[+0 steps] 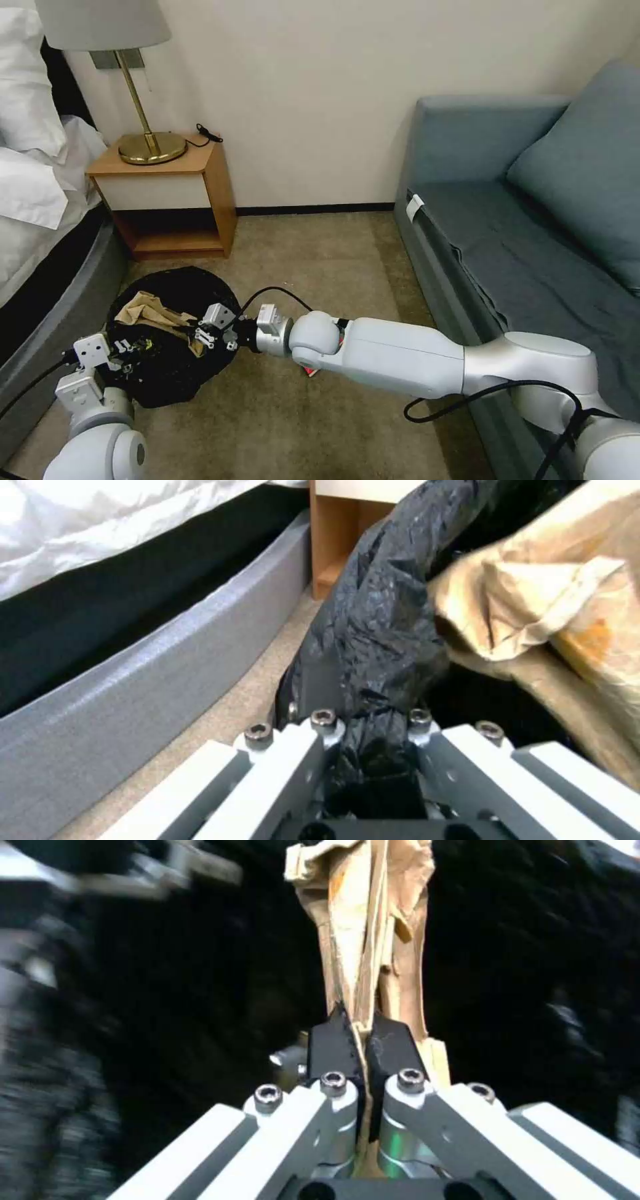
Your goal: Pick up the trash bin, then pick up the garbage on the floor and place it into the trash bin.
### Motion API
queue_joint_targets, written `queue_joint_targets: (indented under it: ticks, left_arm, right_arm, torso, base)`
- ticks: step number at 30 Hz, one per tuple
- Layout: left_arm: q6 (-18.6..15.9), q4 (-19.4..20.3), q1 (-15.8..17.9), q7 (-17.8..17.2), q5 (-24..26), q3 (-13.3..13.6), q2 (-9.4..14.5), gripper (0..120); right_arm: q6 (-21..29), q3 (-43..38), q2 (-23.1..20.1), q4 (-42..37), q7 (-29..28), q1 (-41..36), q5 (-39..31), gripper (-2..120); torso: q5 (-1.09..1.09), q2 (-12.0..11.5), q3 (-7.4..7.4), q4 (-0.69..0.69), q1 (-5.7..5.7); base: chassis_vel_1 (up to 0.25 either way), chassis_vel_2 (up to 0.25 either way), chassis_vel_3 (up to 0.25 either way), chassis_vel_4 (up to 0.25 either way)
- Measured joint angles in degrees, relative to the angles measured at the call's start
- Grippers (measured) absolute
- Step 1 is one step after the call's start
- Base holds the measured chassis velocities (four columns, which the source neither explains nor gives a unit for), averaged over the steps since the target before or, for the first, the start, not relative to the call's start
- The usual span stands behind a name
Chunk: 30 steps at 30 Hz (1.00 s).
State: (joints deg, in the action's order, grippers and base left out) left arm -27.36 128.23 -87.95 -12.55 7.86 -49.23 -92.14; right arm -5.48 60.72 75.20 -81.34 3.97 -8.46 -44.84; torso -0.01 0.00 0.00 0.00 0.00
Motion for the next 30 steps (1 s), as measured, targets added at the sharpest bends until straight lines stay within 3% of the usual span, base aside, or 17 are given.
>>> queue_joint_targets:
  ticks: [4, 16, 18, 19, 25, 30]
  left_arm:
    - [0.06, 0.02, -0.05, 0.00, 0.00, 0.00, 0.00, 3]
    - [0.22, -0.05, -0.04, -0.03, -0.44, 0.57, 0.00, 3]
    - [0.22, -0.05, -0.04, -0.03, -0.45, 0.58, 0.00, 3]
    - [0.28, -0.05, -0.04, -0.03, -0.46, 0.60, 0.00, 3]
    - [0.33, -0.04, -0.12, -0.06, -0.43, 0.38, 0.00, 3]
    - [0.34, -0.04, 0.08, -0.06, -0.27, 0.22, 0.00, 3]
  right_arm:
    - [0.45, 0.27, -0.19, -0.22, -1.43, 0.33, 0.50, 9]
    - [0.42, -0.54, -0.87, -1.29, -2.56, 0.46, 0.69, 56]
    - [0.42, -0.55, -0.87, -1.30, -2.56, 0.46, 0.69, 57]
    - [0.37, -0.70, -0.92, -1.48, -2.56, 0.46, 0.69, 65]
    - [0.19, -2.64, -1.75, -2.56, -2.52, 0.77, 0.82, 88]
    - [0.01, -5.64, -3.95, -4.59, -2.24, 1.62, 0.89, 99]
  torso:
    - [0.00, 0.00, 0.00, 0.00, 0.00]
    - [0.01, 0.00, 0.00, 0.00, 0.00]
    - [0.00, 0.00, 0.00, 0.00, 0.00]
    - [0.01, 0.00, 0.00, -0.01, 0.00]
    - [0.01, 0.00, 0.00, 0.00, 0.00]
    - [0.01, 0.00, 0.00, 0.00, 0.00]
  base:
    - [0.000, 0.000, 0.000, 0.000]
    - [0.000, 0.000, 0.000, 0.000]
    - [0.000, 0.000, 0.000, 0.000]
    - [0.000, 0.000, 0.000, 0.000]
    - [0.000, 0.000, 0.000, 0.000]
    - [0.000, 0.000, 0.000, 0.000]
